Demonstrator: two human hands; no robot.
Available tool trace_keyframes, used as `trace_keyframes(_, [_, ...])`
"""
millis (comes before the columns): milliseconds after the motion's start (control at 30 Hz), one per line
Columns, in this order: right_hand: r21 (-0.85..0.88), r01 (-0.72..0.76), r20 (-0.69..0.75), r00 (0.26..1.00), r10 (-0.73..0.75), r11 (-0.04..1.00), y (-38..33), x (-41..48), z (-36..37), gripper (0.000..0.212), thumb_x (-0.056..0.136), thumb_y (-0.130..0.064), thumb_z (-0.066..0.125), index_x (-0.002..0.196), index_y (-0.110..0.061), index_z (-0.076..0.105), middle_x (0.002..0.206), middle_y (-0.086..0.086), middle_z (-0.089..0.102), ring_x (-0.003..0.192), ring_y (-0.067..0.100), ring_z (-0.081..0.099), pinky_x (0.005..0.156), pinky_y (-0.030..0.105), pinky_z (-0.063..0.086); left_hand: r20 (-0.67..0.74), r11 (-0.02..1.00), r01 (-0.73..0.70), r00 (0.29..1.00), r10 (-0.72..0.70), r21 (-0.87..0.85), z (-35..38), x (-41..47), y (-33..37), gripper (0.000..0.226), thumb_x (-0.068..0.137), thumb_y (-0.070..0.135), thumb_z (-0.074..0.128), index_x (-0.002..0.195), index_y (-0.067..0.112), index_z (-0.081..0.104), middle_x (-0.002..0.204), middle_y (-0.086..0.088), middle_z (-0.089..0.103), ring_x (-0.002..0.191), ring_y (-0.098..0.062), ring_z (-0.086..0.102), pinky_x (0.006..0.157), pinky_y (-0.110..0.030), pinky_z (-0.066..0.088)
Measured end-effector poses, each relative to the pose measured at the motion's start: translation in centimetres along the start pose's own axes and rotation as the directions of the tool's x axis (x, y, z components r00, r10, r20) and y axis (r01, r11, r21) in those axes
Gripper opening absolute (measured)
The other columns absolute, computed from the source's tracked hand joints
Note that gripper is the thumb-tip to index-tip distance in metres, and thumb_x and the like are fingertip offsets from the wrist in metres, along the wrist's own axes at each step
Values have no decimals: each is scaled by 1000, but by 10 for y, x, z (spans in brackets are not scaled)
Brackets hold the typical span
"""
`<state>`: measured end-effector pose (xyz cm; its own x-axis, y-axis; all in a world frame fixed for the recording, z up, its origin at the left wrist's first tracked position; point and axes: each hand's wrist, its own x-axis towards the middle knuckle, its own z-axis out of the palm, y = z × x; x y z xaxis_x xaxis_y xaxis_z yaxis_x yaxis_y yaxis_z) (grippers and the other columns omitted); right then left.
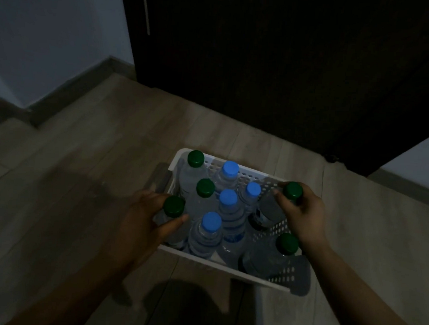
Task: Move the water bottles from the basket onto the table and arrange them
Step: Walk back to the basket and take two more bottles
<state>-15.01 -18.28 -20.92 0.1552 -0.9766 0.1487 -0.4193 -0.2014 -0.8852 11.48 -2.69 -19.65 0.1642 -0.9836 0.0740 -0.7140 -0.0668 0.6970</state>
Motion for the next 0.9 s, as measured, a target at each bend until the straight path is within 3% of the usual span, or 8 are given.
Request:
trace_keyframes(67, [23,1,-26,1000,0,1000,-5,0,-2,10,85,-17,70,91,-22,66,86,-10,69,77,-1,65,64,10,50,-3,1000,-15,1000,15,-3,-1,2,2,7,83,42,62,83,36,59,80,24,56,86,11,53,73,-3,37])
trace_keyframes(300, [14,74,-31,997,-73,997,-49,5,-16,11,86,-22,69,96,-19,66,87,-7,69,82,4,65,69,23,54,-57,993,49,997,-55,-105,-14,13,-2,38,75,80,42,100,53,53,100,27,61,88,10,61,66,-22,55])
trace_keyframes(433, [78,116,-48,992,-113,990,-79,11,-23,4,87,-19,67,90,-19,65,82,-10,68,78,3,65,65,16,52,-115,990,17,993,-33,-142,-35,26,20,37,78,77,46,99,49,55,96,27,61,80,8,63,58,-28,57])
trace_keyframes(500, [95,148,-61,988,-143,984,-95,16,-27,3,88,-17,65,88,-19,64,81,-11,67,74,2,63,63,13,50,-154,984,14,987,-42,-178,-47,34,35,33,78,75,47,94,47,56,92,25,61,77,7,62,58,-19,51])
trace_keyframes(567, [93,181,-85,981,-173,979,-112,23,-32,8,88,-16,64,85,-22,61,78,-12,65,70,1,60,60,12,48,-189,980,-8,982,-30,-197,-60,44,53,22,79,66,51,87,45,55,87,24,60,76,6,60,56,-10,44])
trace_keyframes(667, [95,206,-118,974,-194,974,-143,38,-39,11,90,-16,62,79,-18,58,73,-4,59,62,6,55,55,19,45,-199,968,-13,979,-38,-249,-84,61,86,12,85,43,59,79,34,54,79,16,60,71,3,58,57,-9,43])
trace_keyframes(767, [89,193,-117,976,-182,977,-183,56,-47,13,89,-15,62,78,-13,57,71,0,58,61,12,54,54,22,44,-228,967,-5,972,-55,-255,-115,80,125,17,85,27,63,74,17,54,68,3,55,67,-5,56,56,-9,41])
trace_keyframes(900, [116,165,-92,984,-155,980,-250,75,-67,18,88,-9,63,74,-17,54,67,-5,55,58,5,52,51,14,42,-246,956,48,961,-123,-290,-167,96,177,31,80,37,65,89,7,58,85,-4,60,79,-13,59,65,-9,41])
